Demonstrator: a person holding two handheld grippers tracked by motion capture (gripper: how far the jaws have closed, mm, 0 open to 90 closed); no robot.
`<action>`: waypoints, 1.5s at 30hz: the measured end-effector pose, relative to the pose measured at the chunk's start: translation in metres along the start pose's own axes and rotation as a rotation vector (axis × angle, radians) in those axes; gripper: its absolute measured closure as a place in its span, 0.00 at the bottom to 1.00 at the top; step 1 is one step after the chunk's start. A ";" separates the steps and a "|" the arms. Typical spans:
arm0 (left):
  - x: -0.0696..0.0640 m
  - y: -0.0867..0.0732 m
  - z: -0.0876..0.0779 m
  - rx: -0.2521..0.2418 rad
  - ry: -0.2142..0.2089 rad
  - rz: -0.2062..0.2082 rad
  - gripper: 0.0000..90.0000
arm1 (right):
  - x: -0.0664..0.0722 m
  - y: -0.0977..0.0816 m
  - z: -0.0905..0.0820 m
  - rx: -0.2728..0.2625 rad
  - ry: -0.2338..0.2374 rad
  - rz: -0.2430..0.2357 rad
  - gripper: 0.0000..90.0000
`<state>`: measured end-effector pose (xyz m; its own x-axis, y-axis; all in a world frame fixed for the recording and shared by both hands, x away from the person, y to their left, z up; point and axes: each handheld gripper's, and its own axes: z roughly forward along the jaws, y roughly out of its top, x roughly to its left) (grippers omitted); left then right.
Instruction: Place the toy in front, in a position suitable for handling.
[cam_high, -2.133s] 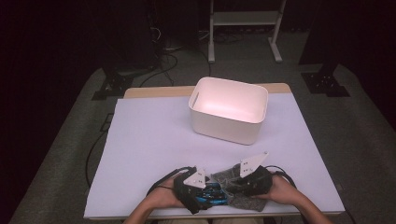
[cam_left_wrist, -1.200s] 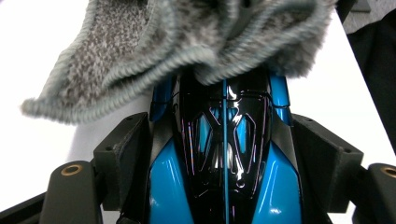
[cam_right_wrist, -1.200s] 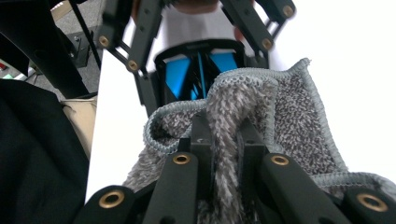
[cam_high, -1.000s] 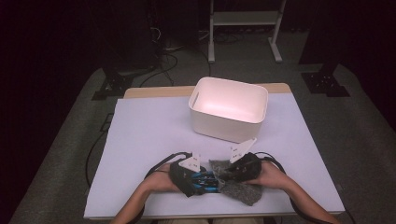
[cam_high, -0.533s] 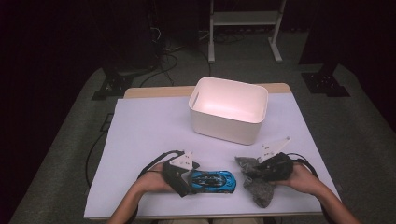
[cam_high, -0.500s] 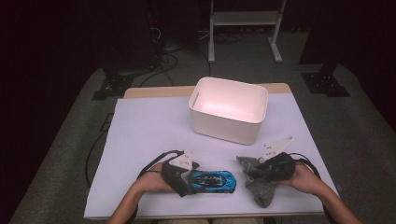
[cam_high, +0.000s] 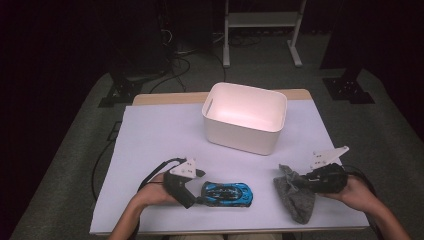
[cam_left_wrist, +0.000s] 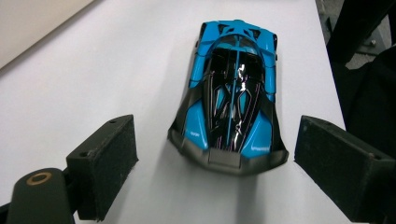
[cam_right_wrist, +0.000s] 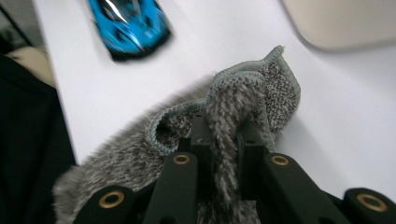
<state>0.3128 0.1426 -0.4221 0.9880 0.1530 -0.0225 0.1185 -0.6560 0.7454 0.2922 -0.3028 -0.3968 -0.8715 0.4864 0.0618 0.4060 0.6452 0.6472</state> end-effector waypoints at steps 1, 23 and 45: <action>0.000 -0.001 -0.002 -0.003 0.003 -0.005 0.14 | -0.004 -0.004 -0.003 0.004 -0.011 0.017 0.89; 0.002 -0.031 -0.020 -0.037 0.056 -0.075 0.12 | -0.022 -0.024 -0.020 -0.028 -0.013 0.120 0.59; 0.006 -0.046 -0.031 -0.074 0.129 -0.104 0.11 | -0.032 0.036 -0.014 -0.155 0.086 0.062 0.43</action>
<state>0.3105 0.1965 -0.4354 0.9494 0.3136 -0.0199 0.2070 -0.5765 0.7905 0.3306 -0.3030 -0.3643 -0.8693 0.4657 0.1653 0.4177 0.5137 0.7494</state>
